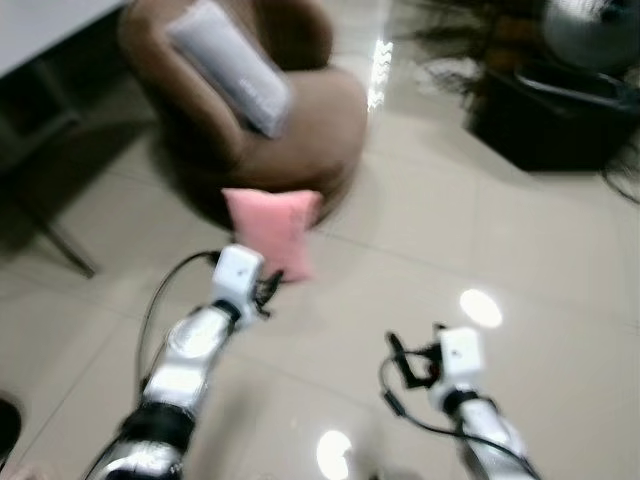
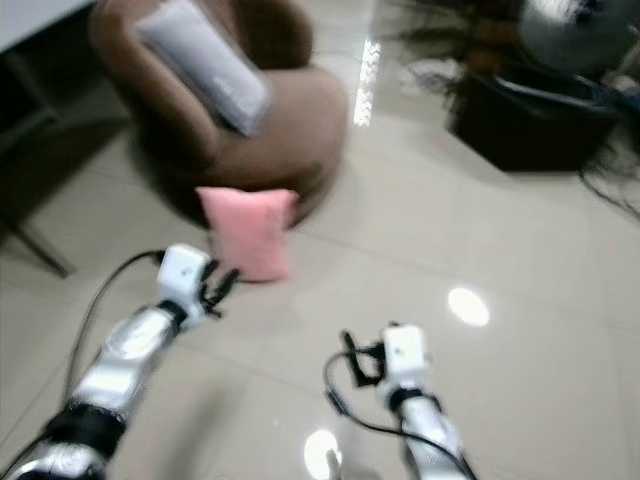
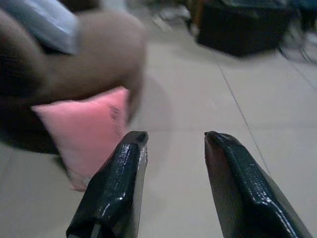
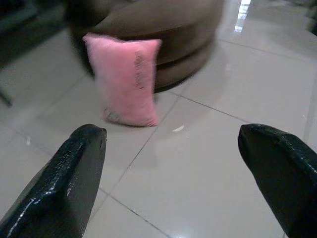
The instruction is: Move the pillow to the sofa from floor
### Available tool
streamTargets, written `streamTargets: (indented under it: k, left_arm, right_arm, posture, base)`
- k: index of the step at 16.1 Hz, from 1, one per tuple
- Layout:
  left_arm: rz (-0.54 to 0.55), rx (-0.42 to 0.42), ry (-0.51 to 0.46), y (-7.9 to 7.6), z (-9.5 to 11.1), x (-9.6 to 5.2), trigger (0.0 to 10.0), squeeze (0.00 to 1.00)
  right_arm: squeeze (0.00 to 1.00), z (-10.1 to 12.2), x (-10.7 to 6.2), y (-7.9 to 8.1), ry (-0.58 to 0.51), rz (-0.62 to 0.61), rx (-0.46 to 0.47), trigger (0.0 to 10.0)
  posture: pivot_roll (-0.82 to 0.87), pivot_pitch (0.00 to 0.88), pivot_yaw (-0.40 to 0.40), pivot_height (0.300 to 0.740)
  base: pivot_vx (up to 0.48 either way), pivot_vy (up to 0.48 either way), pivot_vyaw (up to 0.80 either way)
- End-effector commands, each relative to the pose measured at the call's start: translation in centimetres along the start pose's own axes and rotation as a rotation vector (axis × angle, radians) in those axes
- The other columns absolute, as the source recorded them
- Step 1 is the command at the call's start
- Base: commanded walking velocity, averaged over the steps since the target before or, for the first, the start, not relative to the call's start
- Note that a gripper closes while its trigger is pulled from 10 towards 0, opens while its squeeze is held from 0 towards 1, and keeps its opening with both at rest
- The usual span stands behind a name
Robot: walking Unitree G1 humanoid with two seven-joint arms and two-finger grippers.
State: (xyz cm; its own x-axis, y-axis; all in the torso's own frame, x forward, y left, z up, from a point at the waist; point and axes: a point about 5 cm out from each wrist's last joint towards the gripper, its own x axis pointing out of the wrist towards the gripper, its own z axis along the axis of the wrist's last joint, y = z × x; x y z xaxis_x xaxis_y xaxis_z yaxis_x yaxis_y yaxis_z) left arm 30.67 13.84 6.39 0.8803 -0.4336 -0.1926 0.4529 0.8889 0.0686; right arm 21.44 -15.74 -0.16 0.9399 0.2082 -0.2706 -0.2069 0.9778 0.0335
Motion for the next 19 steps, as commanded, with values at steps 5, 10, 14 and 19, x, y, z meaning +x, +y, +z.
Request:
streamTargets:
  k: [5,10,14,19]
  left_arm:
    - [0.025,0.017,0.035,1.3,-0.9,-0.9,10.0,0.00]
    - [0.012,0.024,0.035,1.3,-0.8,-0.7,10.0,0.00]
    - [0.009,0.024,0.028,1.5,-0.6,-0.6,10.0,0.00]
    - [0.108,-0.101,-0.050,1.4,-1.3,-2.6,10.0,0.00]
  right_arm:
    - [0.00,-0.1,0.4,1.0,-0.004,0.039,0.012,10.0]
    - [0.00,-0.4,0.6,1.3,0.001,0.040,0.014,10.0]
    - [0.00,-0.1,1.0,1.6,-0.015,0.038,0.022,10.0]
    - [0.00,0.8,1.4,1.4,-0.045,0.046,0.004,10.0]
  posture:
    - [-0.09,0.092,0.038,0.740]
    - [-0.10,0.097,0.046,0.740]
    - [-0.09,0.092,0.058,0.740]
    - [-0.07,0.077,0.028,0.740]
  base:
    - [0.459,0.000,0.00]
    - [0.480,0.000,0.00]
    - [0.480,0.000,0.00]
    - [0.478,0.000,0.00]
